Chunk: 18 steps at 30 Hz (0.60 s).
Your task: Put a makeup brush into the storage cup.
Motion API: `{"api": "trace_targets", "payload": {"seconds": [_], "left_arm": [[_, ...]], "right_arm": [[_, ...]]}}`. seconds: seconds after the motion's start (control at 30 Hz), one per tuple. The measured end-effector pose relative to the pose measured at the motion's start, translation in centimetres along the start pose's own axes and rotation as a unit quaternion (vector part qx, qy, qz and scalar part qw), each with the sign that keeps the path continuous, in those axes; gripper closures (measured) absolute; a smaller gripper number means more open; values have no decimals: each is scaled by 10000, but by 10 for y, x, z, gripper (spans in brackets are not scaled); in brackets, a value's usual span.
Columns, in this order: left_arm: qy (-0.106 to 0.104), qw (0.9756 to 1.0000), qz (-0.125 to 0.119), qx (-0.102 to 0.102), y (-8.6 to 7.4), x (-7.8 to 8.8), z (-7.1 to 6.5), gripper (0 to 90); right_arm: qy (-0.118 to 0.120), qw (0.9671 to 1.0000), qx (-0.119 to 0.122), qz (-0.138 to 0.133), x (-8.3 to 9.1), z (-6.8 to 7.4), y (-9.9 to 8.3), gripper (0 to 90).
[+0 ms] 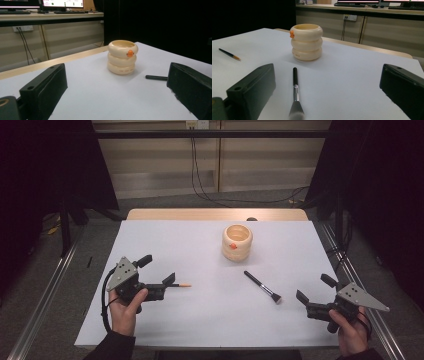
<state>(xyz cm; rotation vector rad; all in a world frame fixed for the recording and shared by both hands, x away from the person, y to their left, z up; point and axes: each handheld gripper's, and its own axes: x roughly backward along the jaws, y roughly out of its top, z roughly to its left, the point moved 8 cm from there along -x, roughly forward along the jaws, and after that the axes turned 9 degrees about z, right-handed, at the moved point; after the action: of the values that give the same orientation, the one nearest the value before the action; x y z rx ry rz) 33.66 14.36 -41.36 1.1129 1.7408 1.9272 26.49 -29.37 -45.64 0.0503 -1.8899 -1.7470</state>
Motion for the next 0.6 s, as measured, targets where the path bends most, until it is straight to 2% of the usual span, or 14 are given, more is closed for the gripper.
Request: {"api": "trace_targets", "payload": {"seconds": [0.13,0.17,0.2,0.33,0.53,0.6], "left_arm": [[79,9999,39,90,1,-6,3,27],[140,9999,77,38,3,-8,2,27],[109,9999,33,-49,8,-9,1,27],[72,9999,-66,-96,17,-11,2,27],[182,9995,-235,-144,31,-18,14,26],[191,9995,-245,-81,34,-20,19,26]], "right_arm": [[9,10000,-9,-7,0,0,0,0],[-30,10000,-51,-22,0,0,1,0],[-23,10000,-25,-38,0,0,1,0],[11,10000,-29,-39,0,1,1,0],[-2,10000,-55,-66,-1,1,2,0],[69,10000,-4,-41,-1,1,1,0]]}}
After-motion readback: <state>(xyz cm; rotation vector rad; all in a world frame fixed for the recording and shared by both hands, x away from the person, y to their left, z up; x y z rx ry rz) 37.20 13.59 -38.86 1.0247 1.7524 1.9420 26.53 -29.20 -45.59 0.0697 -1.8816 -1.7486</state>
